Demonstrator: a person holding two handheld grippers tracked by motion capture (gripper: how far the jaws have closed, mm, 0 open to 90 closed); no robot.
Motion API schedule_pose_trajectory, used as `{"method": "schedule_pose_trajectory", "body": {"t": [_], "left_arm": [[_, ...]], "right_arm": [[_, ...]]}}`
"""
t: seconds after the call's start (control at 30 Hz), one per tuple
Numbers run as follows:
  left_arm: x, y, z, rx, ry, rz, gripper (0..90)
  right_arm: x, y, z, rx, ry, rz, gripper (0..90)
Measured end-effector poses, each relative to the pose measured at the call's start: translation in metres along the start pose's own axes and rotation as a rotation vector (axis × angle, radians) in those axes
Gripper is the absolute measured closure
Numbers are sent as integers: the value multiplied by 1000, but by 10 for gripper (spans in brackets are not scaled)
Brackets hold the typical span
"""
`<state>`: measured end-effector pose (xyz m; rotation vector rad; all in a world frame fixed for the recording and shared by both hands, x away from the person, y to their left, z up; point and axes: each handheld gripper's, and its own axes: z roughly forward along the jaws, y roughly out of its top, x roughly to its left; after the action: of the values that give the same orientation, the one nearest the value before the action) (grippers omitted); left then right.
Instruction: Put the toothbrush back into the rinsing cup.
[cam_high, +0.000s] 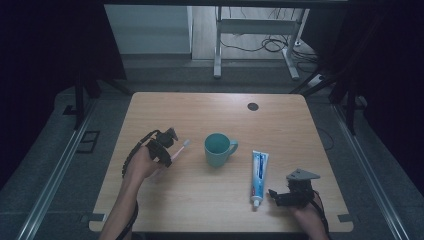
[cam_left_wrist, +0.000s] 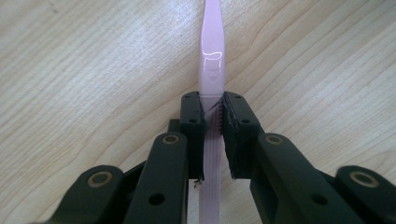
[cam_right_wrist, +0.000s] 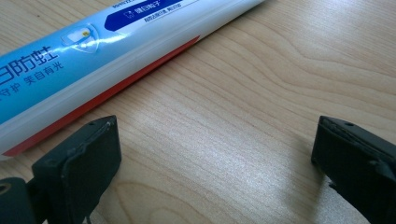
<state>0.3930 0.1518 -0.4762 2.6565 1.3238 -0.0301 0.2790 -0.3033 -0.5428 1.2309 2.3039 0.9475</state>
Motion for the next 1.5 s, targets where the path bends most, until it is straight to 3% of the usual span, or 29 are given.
{"method": "schedule_pose_trajectory", "body": {"t": [0.43, 0.63, 0.83, 0.93, 1.0, 1.17, 1.4, 1.5], "left_arm": [[0, -8, -22, -142, 9, 5, 791], [-1, -12, -34, -247, -5, 21, 791], [-5, -12, -43, -323, -8, 42, 791], [-10, -11, -52, -401, -15, 54, 791], [-11, -11, -54, -415, -15, 63, 791], [-18, -9, -63, -503, -19, 98, 791], [-25, -7, -70, -588, -22, 103, 791], [-30, -5, -76, -635, -41, 102, 791]], "right_arm": [[0, 0, 0, 0, 0, 0, 14], [0, 0, 0, 0, 0, 0, 14], [0, 0, 0, -1, 0, 1, 13], [0, 0, 0, -1, 0, 1, 14], [0, 0, 0, -1, 0, 1, 14], [0, 0, 0, -2, 0, -1, 14], [0, 0, 0, -2, 0, -2, 14], [0, 0, 0, -3, 0, -1, 13]]}}
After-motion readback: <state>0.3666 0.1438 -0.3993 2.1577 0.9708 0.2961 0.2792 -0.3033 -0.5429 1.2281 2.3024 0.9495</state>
